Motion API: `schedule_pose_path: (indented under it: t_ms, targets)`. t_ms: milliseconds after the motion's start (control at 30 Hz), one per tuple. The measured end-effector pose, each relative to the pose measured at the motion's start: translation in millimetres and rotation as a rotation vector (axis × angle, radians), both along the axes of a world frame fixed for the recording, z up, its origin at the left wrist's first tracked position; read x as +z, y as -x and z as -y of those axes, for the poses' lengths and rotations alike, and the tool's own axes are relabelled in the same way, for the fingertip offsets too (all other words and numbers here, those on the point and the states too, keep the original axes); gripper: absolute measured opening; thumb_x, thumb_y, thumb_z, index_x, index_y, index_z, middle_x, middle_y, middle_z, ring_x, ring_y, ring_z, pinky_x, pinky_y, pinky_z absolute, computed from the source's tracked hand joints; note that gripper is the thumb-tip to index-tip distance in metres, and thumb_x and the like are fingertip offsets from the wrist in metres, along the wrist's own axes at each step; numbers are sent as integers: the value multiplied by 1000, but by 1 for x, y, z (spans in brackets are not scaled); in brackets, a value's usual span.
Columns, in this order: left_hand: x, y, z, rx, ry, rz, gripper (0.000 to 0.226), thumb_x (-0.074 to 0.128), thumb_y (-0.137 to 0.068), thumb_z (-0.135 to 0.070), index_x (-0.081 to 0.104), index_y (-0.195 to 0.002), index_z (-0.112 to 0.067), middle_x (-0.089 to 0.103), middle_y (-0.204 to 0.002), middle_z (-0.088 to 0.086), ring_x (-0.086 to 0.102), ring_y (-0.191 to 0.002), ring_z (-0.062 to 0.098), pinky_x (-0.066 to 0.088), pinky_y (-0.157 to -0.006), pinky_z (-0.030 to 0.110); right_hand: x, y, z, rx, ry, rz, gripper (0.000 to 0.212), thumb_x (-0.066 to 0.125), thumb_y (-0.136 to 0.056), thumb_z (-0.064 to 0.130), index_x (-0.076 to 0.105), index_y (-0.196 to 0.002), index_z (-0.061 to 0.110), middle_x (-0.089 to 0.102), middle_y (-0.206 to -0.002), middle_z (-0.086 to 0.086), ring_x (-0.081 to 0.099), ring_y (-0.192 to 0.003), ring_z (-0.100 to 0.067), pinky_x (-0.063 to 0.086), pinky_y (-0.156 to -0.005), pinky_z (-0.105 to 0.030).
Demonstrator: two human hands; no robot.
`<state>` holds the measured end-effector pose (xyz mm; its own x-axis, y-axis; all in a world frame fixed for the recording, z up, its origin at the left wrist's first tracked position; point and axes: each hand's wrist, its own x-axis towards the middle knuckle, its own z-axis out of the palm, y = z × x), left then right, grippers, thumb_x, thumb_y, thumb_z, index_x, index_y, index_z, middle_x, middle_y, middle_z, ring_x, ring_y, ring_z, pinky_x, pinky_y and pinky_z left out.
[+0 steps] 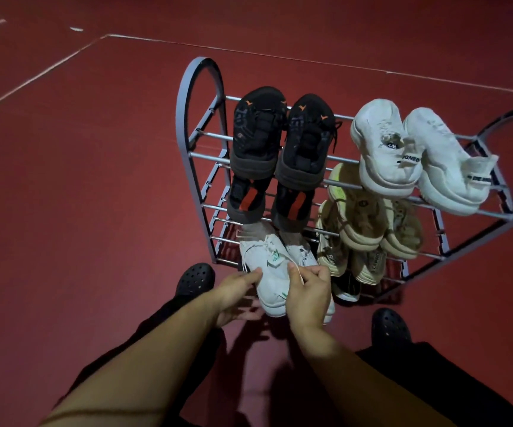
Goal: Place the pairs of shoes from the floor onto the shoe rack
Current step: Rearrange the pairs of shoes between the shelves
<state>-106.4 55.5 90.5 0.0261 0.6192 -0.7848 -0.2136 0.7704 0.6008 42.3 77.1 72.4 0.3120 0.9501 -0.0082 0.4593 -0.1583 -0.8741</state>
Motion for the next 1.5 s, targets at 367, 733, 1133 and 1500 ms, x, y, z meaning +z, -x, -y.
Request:
schedule_pose_path:
  t_ms: [367, 733, 1133, 1500]
  targets:
    - [-38, -8, -57, 235, -268, -77, 32, 61, -98, -17, 56, -129, -20, 73, -116, 8, 74, -99, 26, 61, -83, 45, -32, 40, -59, 184, -79, 180, 32, 48, -100, 37, 74, -105, 19, 50, -106, 0, 52, -103, -22, 40, -101, -48]
    - [-82, 20, -62, 559, 0, -11, 25, 63, -96, -11, 63, -116, 5, 67, -68, 4, 58, -58, 16, 51, -49, 21, -55, 19, -77, 345, 384, -202, 30, 64, -91, 38, 72, -113, 19, 70, -117, -2, 65, -108, -16, 48, -103, -37]
    - [-97, -5, -64, 753, 23, 198, 27, 68, -94, -15, 67, -115, 1, 78, -99, 12, 76, -88, 19, 59, -68, 27, -84, 25, -52, -182, 801, -1072, 41, 71, -90, 33, 57, -122, 13, 66, -116, -11, 68, -99, -33, 59, -71, -43]
    - [-88, 10, -88, 805, -106, 160, 33, 68, -89, 3, 62, -121, 9, 74, -112, 17, 73, -100, 25, 62, -79, 29, -71, 20, -87, -310, 513, -993, 8, 60, -97, 10, 59, -94, 3, 66, -97, -22, 65, -66, -20, 56, -54, -25]
